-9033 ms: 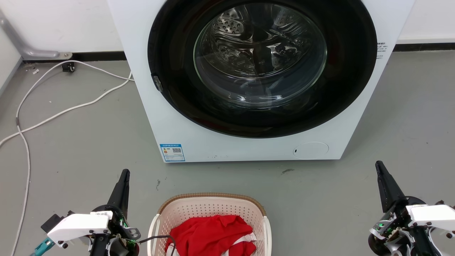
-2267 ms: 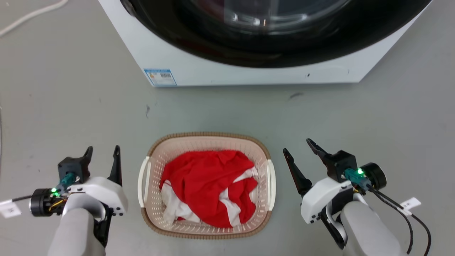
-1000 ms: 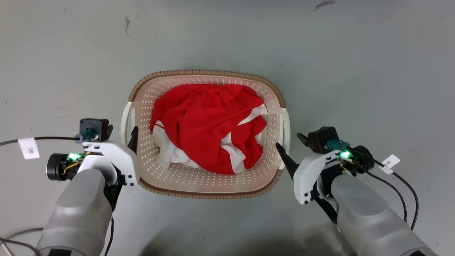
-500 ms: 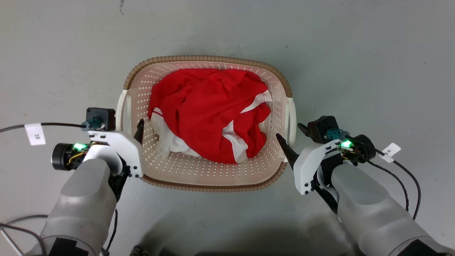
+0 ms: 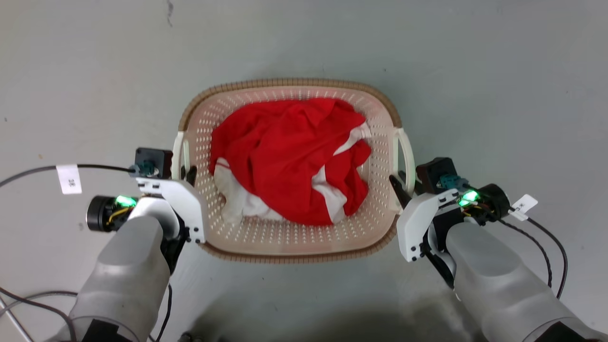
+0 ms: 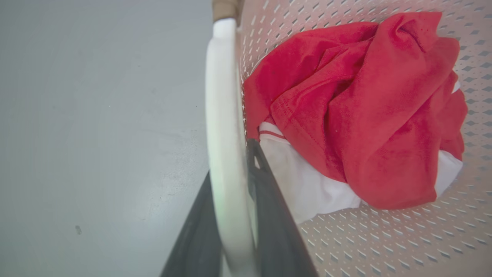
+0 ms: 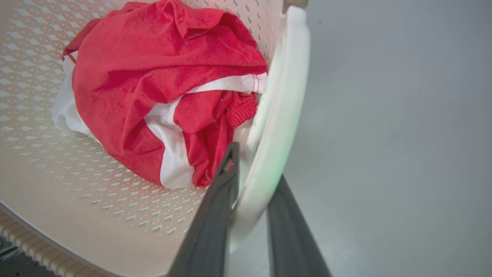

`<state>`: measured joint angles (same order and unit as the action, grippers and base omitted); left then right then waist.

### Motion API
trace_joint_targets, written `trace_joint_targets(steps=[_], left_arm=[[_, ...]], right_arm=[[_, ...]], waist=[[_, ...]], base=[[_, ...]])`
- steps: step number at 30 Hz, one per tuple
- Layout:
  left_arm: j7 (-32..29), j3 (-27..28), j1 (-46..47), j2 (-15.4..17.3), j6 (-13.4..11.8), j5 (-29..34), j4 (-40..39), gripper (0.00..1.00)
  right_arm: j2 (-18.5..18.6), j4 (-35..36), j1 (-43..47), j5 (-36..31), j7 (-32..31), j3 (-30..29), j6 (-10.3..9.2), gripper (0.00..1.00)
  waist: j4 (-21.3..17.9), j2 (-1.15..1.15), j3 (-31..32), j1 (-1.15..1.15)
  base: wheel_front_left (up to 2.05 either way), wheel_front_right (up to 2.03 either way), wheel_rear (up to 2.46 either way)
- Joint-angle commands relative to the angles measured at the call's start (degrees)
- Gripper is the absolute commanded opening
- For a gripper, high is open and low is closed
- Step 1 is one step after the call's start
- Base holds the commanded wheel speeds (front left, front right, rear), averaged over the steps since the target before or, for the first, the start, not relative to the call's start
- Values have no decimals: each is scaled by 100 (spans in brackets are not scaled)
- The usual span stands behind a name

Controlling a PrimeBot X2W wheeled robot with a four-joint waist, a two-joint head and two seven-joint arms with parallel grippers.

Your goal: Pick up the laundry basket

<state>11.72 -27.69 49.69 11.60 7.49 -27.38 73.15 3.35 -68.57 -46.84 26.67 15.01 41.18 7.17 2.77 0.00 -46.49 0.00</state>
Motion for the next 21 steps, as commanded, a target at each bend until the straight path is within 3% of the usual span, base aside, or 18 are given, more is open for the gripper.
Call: trace_joint_targets(steps=[1, 21], left_arm=[[-53, -73, -97, -18, -4, -43, 13, 0], [-873, -995, -958, -192, 10, -837, -271, 0]], right_arm=[[-82, 36, 69, 39, 6, 102, 62, 0], [-97, -113, 742, 719, -792, 832, 67, 0]], waist=[[5, 0, 163, 0], [-301, 0, 1964, 0]], base=[[0, 0, 0], [0, 0, 0]])
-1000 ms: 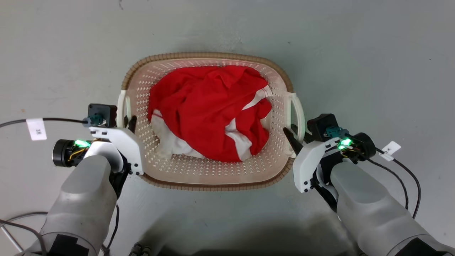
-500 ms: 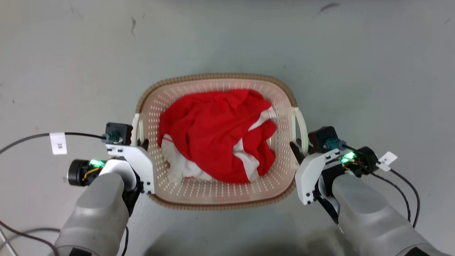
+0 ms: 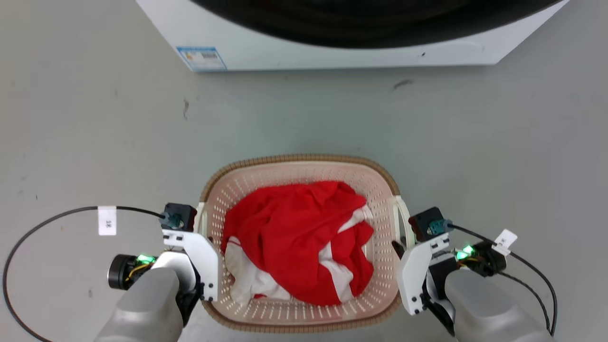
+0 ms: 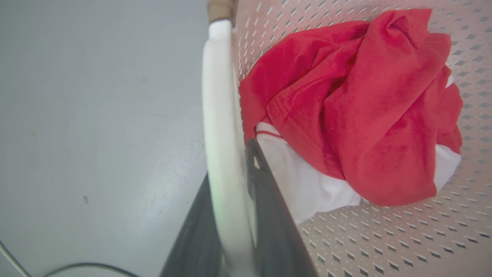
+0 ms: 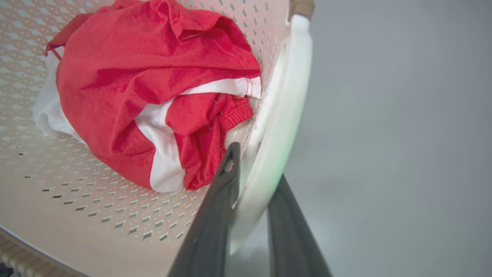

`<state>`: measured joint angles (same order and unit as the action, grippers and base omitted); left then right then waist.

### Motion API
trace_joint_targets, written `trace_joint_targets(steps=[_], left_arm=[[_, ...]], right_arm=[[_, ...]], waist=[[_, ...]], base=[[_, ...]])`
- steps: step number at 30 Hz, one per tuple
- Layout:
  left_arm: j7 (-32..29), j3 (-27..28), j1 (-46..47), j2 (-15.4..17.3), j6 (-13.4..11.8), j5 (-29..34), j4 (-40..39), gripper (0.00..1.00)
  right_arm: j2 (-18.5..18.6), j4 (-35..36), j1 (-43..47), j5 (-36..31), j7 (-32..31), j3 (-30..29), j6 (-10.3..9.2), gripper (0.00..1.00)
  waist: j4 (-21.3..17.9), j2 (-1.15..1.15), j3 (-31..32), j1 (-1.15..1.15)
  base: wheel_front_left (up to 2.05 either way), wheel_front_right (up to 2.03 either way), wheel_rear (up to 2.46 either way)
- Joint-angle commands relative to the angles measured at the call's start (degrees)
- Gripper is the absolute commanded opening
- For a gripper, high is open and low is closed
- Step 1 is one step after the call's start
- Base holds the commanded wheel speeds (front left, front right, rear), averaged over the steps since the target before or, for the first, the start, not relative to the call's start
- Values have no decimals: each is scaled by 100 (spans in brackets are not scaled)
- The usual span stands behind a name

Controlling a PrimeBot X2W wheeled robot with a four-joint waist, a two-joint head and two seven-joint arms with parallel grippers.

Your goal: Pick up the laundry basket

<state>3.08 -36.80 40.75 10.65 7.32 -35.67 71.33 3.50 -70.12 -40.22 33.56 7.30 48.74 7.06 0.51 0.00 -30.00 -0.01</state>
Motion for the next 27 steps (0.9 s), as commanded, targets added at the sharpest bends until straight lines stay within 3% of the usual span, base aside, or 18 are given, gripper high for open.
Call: trace_joint_targets(steps=[1, 27], left_arm=[[-69, -138, -110, -107, 27, -51, -100, 0], [-979, -1126, -828, -24, 42, -1165, -333, 0]], right_arm=[[-113, 25, 114, 67, -76, 105, 78, 0], [-104, -178, 695, 661, -695, 650, 76, 0]], waist=[[-83, 0, 405, 1], [-112, 0, 2280, 1]], base=[[0, 0, 0], [0, 0, 0]])
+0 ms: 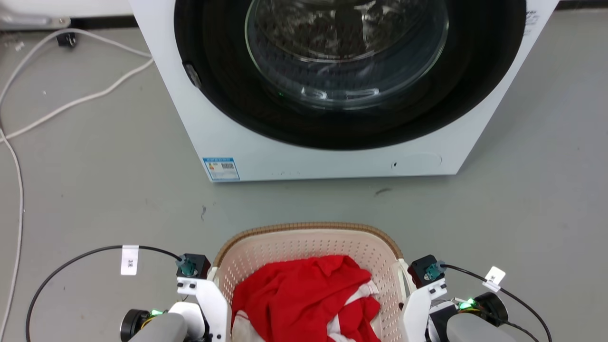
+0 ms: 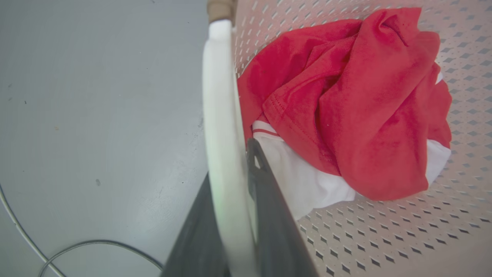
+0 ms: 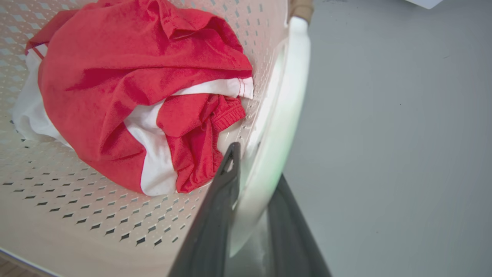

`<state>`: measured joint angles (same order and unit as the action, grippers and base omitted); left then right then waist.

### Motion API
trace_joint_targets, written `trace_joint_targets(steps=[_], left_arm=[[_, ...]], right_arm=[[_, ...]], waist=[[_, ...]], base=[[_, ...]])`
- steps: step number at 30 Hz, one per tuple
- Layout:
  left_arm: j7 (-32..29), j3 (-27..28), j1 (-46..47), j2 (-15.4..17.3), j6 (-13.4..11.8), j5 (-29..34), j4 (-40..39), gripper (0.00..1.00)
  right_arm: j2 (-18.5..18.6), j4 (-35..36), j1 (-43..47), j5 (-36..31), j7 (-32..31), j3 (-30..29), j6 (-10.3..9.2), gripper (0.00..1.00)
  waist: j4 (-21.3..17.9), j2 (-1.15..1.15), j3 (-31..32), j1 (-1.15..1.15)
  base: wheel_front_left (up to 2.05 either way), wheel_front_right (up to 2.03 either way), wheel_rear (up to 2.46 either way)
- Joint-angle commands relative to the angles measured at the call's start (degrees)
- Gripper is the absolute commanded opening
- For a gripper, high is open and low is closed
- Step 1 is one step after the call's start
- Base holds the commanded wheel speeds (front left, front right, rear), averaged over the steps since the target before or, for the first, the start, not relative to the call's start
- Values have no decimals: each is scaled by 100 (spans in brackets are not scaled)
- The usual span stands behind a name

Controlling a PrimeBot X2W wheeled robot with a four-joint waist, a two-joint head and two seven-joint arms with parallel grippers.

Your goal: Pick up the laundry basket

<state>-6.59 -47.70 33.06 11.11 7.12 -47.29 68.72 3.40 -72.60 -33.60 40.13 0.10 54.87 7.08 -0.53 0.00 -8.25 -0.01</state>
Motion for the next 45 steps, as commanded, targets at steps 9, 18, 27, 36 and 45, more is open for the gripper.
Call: trace_joint_targets(steps=[9, 18, 27, 36, 45], left_arm=[[-325, -305, -246, -30, 63, -349, -135, 0], [-576, -511, -237, 64, 63, -644, -168, 0], [-893, -734, -144, 48, 63, -864, -157, 0], [-1075, -944, -83, 54, 63, -1029, -121, 0], [-1144, -1120, -60, 87, 63, -1161, -96, 0]], right_arm=[[-37, 126, 140, 235, -203, 300, 71, 0], [65, 210, 172, 528, -414, 538, 68, 0], [179, 296, 140, 787, -756, 829, 49, 0], [262, 349, 70, 1040, -888, 1082, 49, 0], [250, 308, 103, 1285, -957, 1278, 49, 0]], waist=[[9, 0, 545, 1], [42, 0, 749, 1], [127, 0, 824, 1], [172, 0, 857, 1], [178, 0, 886, 1]], base=[[0, 0, 0], [0, 0, 0], [0, 0, 0], [0, 0, 0], [0, 0, 0]])
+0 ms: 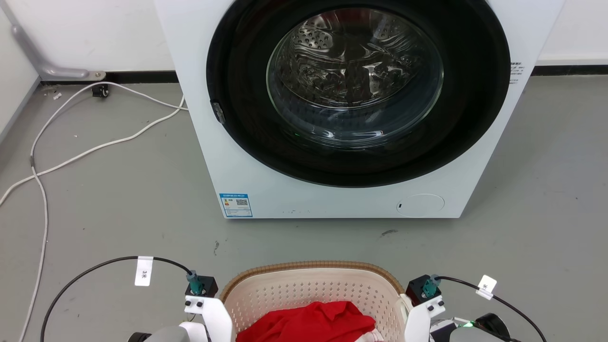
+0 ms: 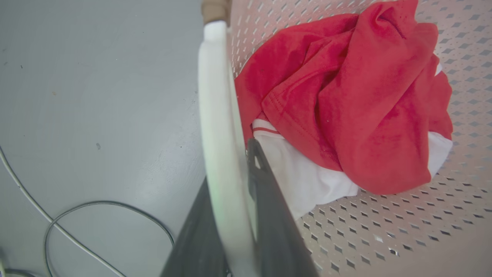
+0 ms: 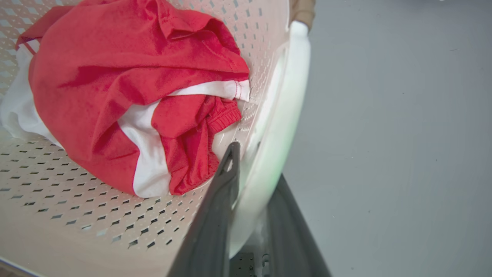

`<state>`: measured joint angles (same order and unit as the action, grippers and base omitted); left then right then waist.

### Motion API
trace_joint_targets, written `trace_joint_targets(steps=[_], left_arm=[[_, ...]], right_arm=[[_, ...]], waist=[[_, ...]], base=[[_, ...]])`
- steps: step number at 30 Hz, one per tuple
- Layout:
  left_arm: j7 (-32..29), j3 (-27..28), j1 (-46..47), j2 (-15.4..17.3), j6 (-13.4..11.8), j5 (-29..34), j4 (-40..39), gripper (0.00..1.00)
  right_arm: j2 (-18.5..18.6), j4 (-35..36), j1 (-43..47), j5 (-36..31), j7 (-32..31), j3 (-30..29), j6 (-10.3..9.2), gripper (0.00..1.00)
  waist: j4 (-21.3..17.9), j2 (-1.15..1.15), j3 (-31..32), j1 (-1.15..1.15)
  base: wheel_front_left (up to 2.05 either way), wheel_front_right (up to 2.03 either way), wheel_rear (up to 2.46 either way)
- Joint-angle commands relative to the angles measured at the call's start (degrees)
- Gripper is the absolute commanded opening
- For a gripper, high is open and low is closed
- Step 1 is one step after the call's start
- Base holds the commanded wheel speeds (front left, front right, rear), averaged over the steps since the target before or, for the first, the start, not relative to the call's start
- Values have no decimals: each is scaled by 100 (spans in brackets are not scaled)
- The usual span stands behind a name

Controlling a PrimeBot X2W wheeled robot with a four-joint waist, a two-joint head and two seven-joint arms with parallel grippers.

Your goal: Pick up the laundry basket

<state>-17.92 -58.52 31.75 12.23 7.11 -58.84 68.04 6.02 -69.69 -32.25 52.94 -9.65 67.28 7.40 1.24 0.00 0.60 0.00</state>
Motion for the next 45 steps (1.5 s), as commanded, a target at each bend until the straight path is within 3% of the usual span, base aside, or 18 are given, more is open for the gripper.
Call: trace_joint_targets(steps=[1, 45], left_arm=[[-11, -56, 67, -25, 64, -20, -27, 0], [108, -619, 160, 24, 64, -576, 55, 0]], right_arm=[[-12, 12, -32, 33, 18, 58, 17, 0], [16, 13, -122, 546, -5, 539, 18, 0]], waist=[[4, 0, 4, 0], [29, 0, -14, 0]], base=[[0, 0, 0], [0, 0, 0]])
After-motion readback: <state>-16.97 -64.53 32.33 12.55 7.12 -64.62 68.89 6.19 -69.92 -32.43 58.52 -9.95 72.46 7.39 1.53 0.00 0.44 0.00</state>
